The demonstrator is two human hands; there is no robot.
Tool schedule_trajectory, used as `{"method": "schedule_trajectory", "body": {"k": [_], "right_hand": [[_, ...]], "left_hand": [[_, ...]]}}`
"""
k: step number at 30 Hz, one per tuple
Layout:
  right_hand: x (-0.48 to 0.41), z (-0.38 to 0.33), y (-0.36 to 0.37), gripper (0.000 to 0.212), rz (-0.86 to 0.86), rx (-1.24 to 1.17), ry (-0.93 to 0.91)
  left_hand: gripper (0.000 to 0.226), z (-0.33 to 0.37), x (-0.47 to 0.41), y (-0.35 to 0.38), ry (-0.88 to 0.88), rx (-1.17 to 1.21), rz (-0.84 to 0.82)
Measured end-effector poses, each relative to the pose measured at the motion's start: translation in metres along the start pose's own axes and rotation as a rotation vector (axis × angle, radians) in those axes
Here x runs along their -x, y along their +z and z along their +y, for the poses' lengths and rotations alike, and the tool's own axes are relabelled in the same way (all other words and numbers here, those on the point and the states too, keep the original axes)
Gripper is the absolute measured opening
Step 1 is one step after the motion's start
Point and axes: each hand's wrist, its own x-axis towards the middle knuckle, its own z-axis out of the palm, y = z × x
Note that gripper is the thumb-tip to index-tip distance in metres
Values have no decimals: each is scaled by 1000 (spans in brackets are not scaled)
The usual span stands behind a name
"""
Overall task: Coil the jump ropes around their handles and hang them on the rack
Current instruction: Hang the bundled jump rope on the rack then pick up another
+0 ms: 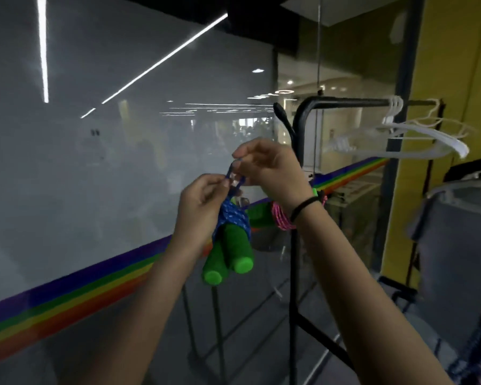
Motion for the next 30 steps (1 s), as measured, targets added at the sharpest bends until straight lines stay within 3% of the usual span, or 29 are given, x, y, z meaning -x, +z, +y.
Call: {"method": "schedule_trajectory", "body": {"k": [7,14,21,30], "right_hand": [[-58,-9,-29,15,207,128,-38],[-92,-10,-59,5,442,320,-88],[-98,-7,-80,22,461,442,17],[-84,21,-91,16,410,539,79]], "left_hand": [[10,18,-94,18,106,-53,-170],[13,35,-147,54,178,-120,-182],[6,22,-161,76,115,-120,-243],[13,-7,-150,88,97,-190,-301]]}}
